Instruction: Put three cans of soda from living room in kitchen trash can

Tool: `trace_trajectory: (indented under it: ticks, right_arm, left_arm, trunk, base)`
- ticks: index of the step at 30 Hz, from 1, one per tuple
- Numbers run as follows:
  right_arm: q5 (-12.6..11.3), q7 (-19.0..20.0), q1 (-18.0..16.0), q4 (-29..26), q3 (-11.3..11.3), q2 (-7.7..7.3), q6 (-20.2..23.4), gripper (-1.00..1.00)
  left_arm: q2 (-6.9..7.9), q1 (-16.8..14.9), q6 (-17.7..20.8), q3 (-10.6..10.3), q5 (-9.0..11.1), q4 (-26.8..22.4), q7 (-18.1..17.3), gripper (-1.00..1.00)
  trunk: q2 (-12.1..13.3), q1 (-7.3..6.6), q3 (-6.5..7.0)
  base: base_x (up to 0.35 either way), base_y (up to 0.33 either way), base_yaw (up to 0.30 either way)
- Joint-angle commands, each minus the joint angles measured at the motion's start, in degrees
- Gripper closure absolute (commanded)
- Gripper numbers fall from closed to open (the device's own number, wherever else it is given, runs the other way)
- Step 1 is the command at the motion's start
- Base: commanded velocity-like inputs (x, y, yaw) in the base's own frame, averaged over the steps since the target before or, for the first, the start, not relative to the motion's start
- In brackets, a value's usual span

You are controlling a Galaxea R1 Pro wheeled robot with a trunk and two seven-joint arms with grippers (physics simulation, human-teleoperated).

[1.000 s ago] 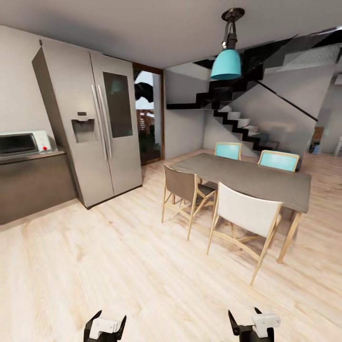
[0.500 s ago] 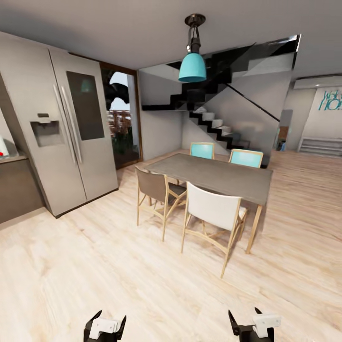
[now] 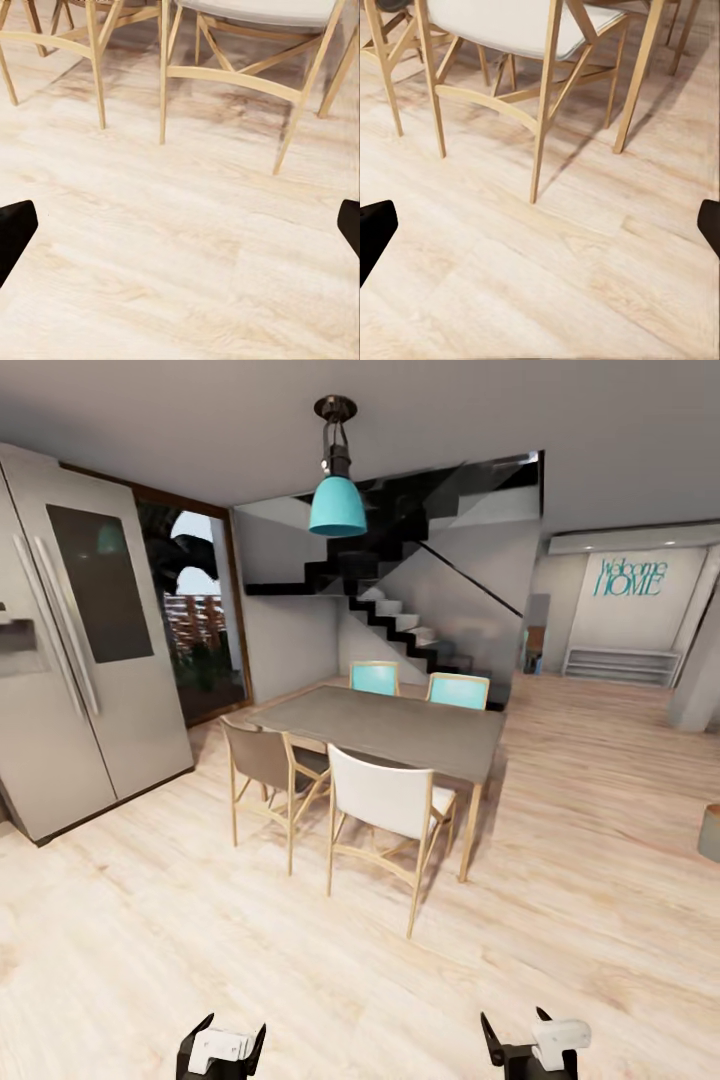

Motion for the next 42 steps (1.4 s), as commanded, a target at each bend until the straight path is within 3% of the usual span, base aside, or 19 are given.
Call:
trace_trajectory:
  ticks: [1,28,34,42]
  right_arm:
    - [0.0,0.0,0.0,0.0,0.0,0.00,0.0,-1.00]
    - [-0.1,-0.1,0.0,0.0,-0.1,0.02,0.1,-1.00]
    - [-0.1,0.0,0.0,0.0,-2.1,0.27,0.1,-1.00]
    - [-0.1,0.0,0.0,0.0,-2.8,0.35,0.0,-1.00]
  left_arm:
    - [0.00,0.0,0.0,0.0,0.0,0.0,0.0,-1.00]
    - [0.00,0.0,0.0,0.0,-0.1,0.0,0.1,-1.00]
    - [0.00,0.0,0.0,0.0,-0.1,0.0,0.1,-1.00]
    - [0.00,0.0,0.0,0.0,-0.1,0.0,0.1,-1.00]
  trunk:
    - [0.0,0.00,0.03]
    - [0.0,0.00,0.34]
    - [0.0,0.00,0.34]
    - [0.0,0.00,0.34]
  base:
    - [0.000,-0.291,-0.249]
    - [0.000,-0.291,-0.177]
    - [0.000,-0.291,-0.251]
    - [0.000,-0.291,-0.252]
